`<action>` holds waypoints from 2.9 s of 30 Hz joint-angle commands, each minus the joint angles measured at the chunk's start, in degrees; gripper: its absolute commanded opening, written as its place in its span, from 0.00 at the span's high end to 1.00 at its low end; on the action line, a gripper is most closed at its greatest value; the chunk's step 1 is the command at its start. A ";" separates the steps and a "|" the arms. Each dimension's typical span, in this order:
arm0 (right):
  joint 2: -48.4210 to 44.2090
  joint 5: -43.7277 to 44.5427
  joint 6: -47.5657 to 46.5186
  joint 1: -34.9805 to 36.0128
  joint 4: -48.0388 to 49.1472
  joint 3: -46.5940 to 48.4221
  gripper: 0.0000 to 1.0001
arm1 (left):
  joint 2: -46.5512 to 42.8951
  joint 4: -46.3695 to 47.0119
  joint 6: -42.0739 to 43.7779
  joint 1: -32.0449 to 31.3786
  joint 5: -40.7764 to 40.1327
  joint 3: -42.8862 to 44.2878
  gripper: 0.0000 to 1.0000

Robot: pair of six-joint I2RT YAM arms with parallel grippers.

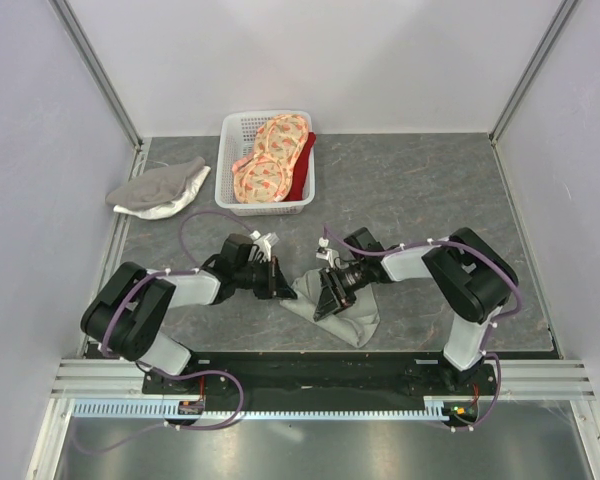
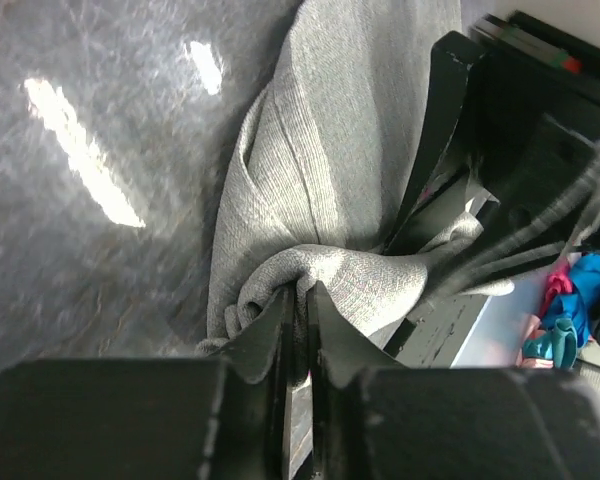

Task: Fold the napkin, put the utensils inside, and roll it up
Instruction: Roll the napkin with the utensil

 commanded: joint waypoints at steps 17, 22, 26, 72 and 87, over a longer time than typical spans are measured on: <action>-29.66 39.92 0.31 8.59 -25.50 -3.55 0.12 | 8.07 -11.73 2.69 -2.89 -1.58 8.19 0.95; -31.69 41.85 5.23 12.98 -25.95 -5.05 0.13 | 8.07 -13.22 2.69 -3.06 -2.10 8.89 0.95; -31.69 43.44 9.10 14.48 -26.12 -6.89 0.20 | 7.72 -14.45 2.69 -3.15 -2.89 9.16 0.95; -15.54 49.15 9.46 6.13 -8.37 -2.42 0.07 | 1.30 -20.95 4.45 -3.94 -9.66 10.21 0.94; -16.29 48.79 1.64 5.96 -11.26 4.61 0.07 | 3.23 -27.28 2.42 -3.94 -15.81 12.05 0.97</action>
